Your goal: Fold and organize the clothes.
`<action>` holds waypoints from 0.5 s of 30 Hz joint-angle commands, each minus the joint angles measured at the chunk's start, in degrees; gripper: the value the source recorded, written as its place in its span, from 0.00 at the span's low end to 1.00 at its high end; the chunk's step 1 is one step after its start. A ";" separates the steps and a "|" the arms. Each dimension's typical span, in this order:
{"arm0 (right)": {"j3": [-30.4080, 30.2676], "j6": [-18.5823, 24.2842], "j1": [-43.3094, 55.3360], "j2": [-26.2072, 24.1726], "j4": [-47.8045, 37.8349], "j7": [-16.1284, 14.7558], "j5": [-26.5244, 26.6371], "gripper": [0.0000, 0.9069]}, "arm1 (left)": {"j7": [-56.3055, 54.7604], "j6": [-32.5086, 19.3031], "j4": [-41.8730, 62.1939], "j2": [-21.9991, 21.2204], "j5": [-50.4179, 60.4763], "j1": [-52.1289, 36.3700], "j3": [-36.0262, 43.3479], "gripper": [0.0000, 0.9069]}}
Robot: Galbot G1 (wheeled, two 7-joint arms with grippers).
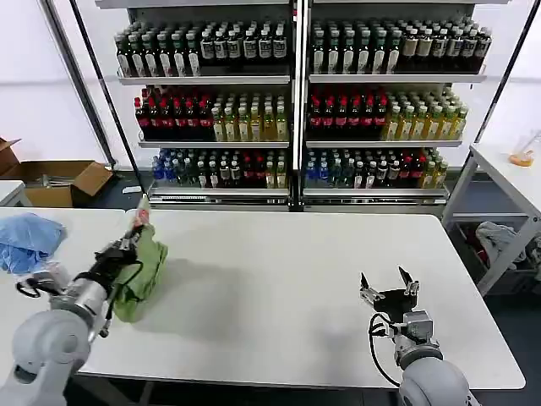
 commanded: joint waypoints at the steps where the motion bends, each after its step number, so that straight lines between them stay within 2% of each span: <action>1: 0.14 0.13 0.02 0.07 -0.24 0.02 -0.14 1.00 | 1.63 2.11 10.87 -10.97 28.01 -9.79 29.98 0.02; 7: 0.62 0.09 0.40 0.04 -0.23 0.00 -0.07 1.00 | 0.75 2.02 17.23 -18.53 30.04 -16.68 38.52 0.02; 15: 1.22 0.30 0.38 -0.04 -0.64 -0.17 0.01 1.00 | -2.62 -0.78 26.99 -25.60 27.94 -22.11 43.61 0.02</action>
